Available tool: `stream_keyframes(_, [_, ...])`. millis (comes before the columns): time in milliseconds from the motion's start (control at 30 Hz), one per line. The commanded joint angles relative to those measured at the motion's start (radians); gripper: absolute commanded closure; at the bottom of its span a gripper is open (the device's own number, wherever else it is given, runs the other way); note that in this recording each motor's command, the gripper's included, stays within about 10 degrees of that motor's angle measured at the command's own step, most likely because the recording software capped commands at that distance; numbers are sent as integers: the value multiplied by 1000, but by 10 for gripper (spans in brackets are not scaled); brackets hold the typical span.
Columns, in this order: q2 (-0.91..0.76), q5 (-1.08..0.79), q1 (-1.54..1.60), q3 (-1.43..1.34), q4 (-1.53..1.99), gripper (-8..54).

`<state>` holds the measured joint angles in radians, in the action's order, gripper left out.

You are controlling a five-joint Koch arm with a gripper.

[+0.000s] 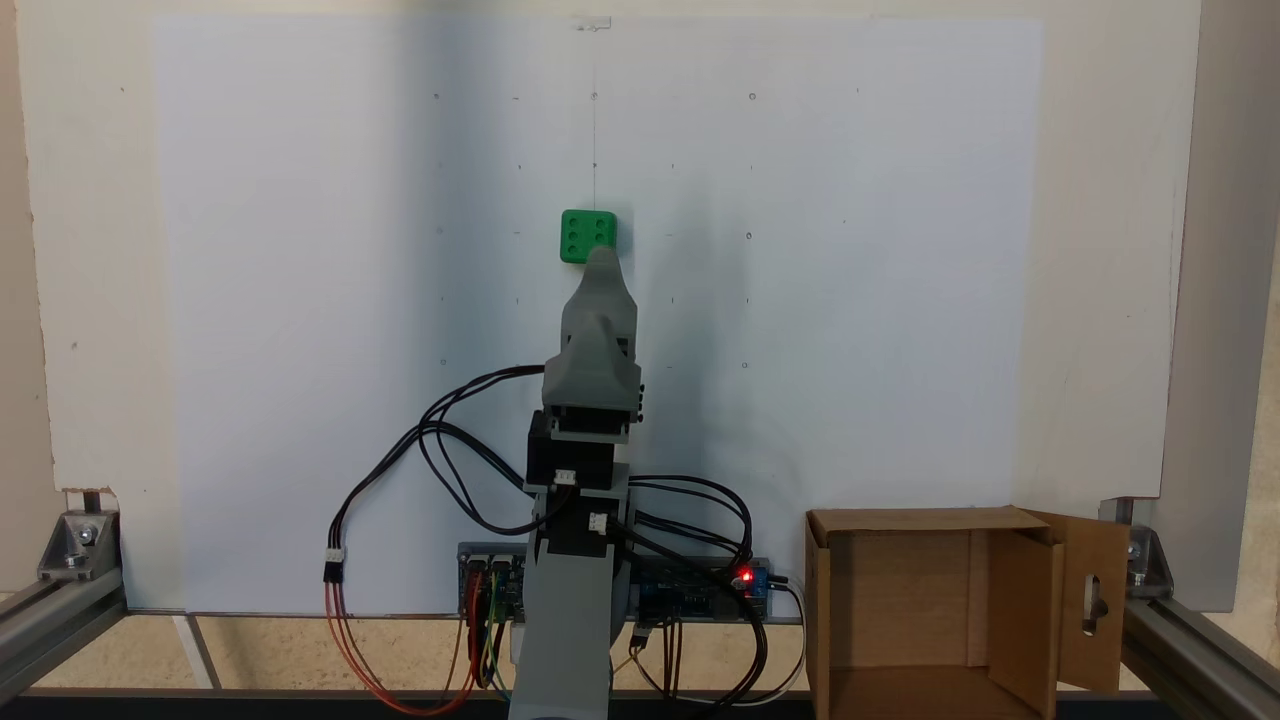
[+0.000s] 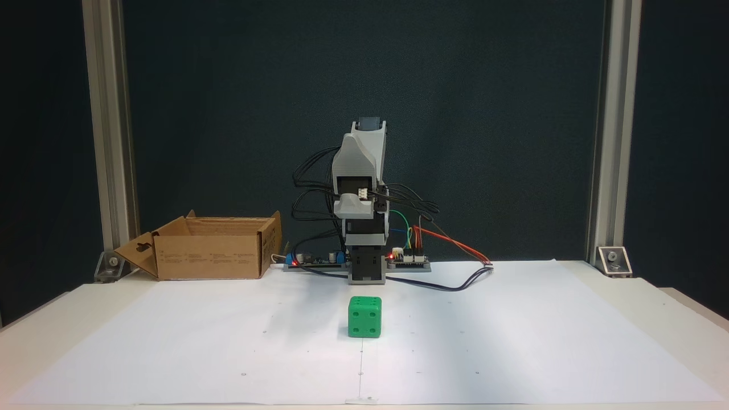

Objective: Grasp a green dice and put it in the bin.

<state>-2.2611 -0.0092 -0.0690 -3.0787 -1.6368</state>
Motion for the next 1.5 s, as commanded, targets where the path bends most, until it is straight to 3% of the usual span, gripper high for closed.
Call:
stream_keyframes(0, [-104,-101,31,-51,175,24])
stream_keyframes(1167, [-106,-101,41,-49,206,25])
stream_keyframes(1467, [-107,-100,44,80,284,34])
